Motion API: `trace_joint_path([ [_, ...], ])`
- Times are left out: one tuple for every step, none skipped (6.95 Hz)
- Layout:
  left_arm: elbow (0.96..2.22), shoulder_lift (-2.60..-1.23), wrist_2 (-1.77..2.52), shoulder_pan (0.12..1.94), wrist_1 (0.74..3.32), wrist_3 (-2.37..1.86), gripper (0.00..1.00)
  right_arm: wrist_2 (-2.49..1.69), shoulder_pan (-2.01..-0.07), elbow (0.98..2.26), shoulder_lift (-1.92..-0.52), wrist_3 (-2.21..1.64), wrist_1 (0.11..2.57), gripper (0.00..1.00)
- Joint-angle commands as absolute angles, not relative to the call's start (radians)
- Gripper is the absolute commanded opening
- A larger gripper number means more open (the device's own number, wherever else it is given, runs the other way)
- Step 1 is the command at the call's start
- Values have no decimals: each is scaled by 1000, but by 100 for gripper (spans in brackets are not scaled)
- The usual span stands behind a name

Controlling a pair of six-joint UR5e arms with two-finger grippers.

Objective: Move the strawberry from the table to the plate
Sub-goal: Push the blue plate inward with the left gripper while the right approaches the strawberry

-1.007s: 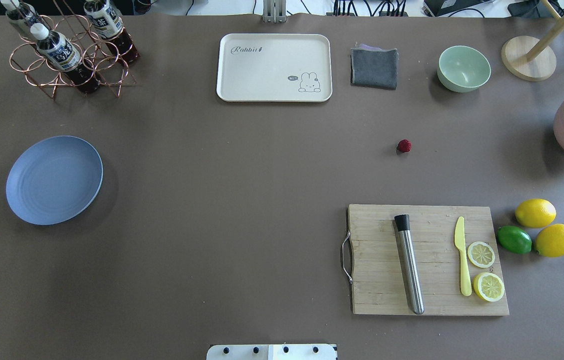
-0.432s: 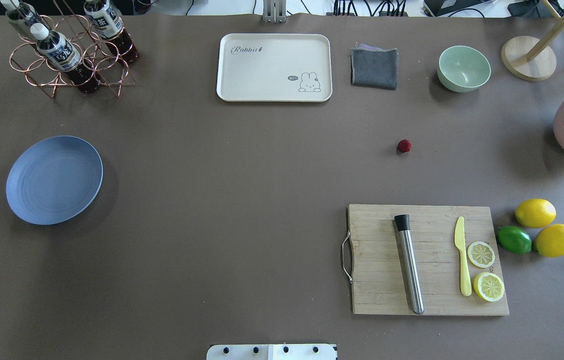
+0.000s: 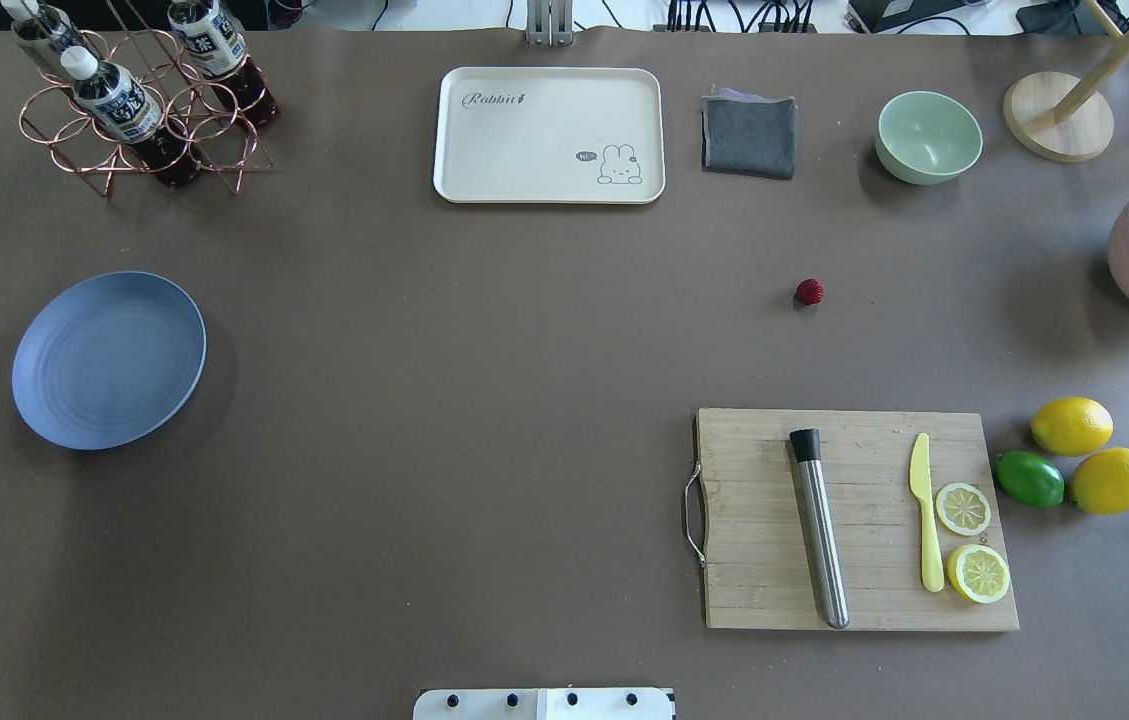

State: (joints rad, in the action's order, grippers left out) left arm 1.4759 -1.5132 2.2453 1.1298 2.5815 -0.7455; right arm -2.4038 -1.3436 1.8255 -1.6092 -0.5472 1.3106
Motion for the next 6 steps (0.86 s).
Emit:
trace_joint_path([
  [1412,-1531,2137,998,2716,-886,98,-2378,-1293,1825,-1605,-641,1252,100],
  [1366,-1546,2111,973,2764,-890,98,-2378,-1287,1827,-1595,-662,1252,100],
  [1344,-1549,2109,965,2792,-890,98,-2378,-1284,1827,-1595,-664,1252,100],
  [1345,-1549,2114,965,2795,-890,97,-2379,-1282,1827,-1595,-667,1252,100],
  [1353,-1548,2118,966,2796,-891,58,-2378,-1282,1827,-1595,-669,1252,100],
  [1353,-1548,2120,965,2796,-888,3,-2378,-1282,1827,-1597,-669,1252,100],
])
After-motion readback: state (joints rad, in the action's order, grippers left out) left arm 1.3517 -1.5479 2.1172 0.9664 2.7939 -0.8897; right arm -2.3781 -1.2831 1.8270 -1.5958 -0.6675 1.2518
